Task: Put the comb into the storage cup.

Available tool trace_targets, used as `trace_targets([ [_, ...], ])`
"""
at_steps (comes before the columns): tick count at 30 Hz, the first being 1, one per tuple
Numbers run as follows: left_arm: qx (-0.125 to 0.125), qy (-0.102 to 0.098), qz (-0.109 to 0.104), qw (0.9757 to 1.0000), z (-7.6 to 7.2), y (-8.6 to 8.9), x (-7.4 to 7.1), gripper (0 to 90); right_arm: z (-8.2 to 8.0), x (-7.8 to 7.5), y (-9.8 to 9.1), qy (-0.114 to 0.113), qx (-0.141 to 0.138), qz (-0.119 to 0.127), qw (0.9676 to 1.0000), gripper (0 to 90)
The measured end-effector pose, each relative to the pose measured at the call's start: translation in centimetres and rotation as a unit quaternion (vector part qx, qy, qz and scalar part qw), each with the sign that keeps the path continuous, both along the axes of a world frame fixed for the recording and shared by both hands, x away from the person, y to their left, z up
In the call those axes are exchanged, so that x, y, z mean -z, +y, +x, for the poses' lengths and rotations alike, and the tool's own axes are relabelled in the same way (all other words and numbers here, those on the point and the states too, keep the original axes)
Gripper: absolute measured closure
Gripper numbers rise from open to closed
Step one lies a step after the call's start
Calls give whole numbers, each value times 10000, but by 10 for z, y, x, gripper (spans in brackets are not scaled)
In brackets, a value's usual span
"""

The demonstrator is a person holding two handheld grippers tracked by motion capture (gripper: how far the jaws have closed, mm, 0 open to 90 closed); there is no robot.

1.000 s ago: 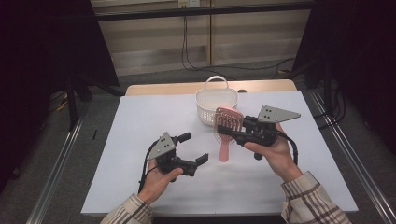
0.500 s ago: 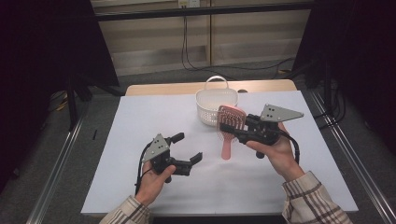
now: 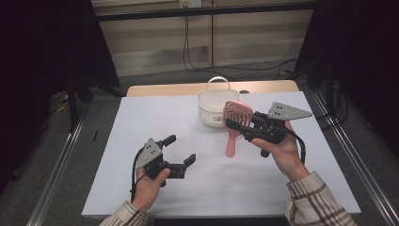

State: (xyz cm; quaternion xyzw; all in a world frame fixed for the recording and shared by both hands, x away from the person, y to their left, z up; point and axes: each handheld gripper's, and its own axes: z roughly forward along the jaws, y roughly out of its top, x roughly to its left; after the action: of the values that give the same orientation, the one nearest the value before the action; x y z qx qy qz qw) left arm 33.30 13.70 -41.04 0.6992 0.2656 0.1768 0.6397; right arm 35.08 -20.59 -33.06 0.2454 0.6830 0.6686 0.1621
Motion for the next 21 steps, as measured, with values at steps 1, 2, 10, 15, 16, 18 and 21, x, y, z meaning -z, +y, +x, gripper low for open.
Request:
trace_targets([
  [1, -18, 23, -8, 10000, 0, 2, 0, 17, 0, -1, -1, 4, 18, 7, 10000, 620],
  [2, -86, 25, -43, 10000, -1, 3, -1, 17, 0, -2, -1, -21, 38, 40, 10000, 620],
  [10, -442, 49, -19, 9990, -3, 20, 0, 22, -1, -6, -6, -67, 159, 96, 9998, 620],
  [15, -708, -27, 49, 9975, -5, 30, 2, 22, -1, -7, -8, -98, 230, 58, 9997, 620],
  [16, -737, 27, 8, 9973, -6, 31, 3, 22, -1, -7, -8, -113, 239, 24, 9996, 620],
  [18, -805, 22, 79, 9967, -7, 35, 4, 22, -1, -7, -8, -121, 228, 38, 9997, 620],
  [21, -832, 66, 55, 9965, -8, 38, 6, 23, -1, -8, -9, -130, 242, 34, 9996, 621],
])
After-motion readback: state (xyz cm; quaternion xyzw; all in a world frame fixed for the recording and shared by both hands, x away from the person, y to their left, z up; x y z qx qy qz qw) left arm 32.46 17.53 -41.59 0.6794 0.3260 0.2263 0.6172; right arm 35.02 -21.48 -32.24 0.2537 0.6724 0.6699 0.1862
